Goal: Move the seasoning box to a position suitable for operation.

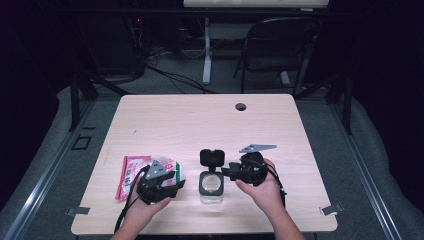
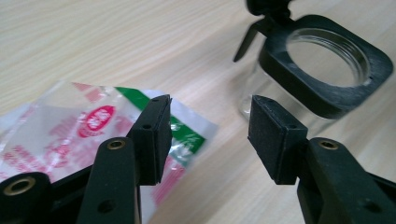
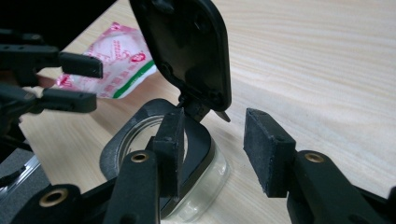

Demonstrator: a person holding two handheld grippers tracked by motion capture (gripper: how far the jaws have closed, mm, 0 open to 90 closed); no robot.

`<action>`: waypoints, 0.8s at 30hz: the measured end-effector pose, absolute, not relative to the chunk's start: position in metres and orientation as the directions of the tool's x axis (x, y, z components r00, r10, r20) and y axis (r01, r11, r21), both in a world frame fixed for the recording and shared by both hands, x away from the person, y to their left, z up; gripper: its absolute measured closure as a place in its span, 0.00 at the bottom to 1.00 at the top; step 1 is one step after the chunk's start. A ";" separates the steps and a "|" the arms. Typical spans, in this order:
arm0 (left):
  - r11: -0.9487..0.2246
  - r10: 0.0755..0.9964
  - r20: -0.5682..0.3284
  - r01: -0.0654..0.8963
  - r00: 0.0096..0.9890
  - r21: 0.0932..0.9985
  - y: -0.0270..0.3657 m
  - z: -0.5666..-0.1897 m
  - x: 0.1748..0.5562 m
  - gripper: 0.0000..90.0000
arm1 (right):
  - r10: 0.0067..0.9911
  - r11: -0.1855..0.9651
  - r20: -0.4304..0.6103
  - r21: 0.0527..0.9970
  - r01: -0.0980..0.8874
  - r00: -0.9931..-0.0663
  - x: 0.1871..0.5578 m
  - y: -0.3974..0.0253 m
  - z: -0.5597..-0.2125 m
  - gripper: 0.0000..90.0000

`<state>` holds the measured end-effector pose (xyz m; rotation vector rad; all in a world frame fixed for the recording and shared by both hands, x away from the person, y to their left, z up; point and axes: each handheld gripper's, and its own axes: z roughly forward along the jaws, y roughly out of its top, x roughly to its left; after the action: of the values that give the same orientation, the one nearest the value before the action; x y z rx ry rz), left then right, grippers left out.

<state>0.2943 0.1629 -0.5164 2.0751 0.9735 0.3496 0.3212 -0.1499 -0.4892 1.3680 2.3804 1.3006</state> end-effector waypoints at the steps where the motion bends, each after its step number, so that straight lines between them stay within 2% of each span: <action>1: -0.378 0.744 -0.087 0.525 0.662 0.762 0.166 -0.515 0.296 0.55 | 0.745 0.239 0.296 0.717 0.655 -0.597 0.320 -0.152 -0.488 0.65; 4: -0.365 0.754 -0.095 0.535 0.650 0.762 0.174 -0.513 0.301 0.55 | 0.754 0.260 0.262 0.724 0.639 -0.603 0.318 -0.155 -0.487 0.66; 9: -0.342 0.760 -0.130 0.561 0.637 0.754 0.187 -0.513 0.309 0.55 | 0.768 0.264 0.261 0.704 0.660 -0.585 0.316 -0.160 -0.489 0.69; 15: -0.320 0.780 -0.137 0.578 0.610 0.751 0.201 -0.507 0.312 0.57 | 0.776 0.302 0.193 0.721 0.623 -0.600 0.312 -0.163 -0.487 0.55; 19: -0.329 0.803 -0.096 0.571 0.589 0.752 0.214 -0.508 0.310 0.55 | 0.779 0.257 0.236 0.725 0.639 -0.581 0.313 -0.169 -0.484 0.52; 24: -0.302 0.801 -0.125 0.576 0.585 0.760 0.234 -0.512 0.301 0.51 | 0.783 0.226 0.275 0.709 0.668 -0.558 0.314 -0.173 -0.483 0.53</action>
<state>0.3009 0.2342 -0.5116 2.0086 1.0959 0.3545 0.3140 -0.1733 -0.4831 1.3992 2.3471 1.2430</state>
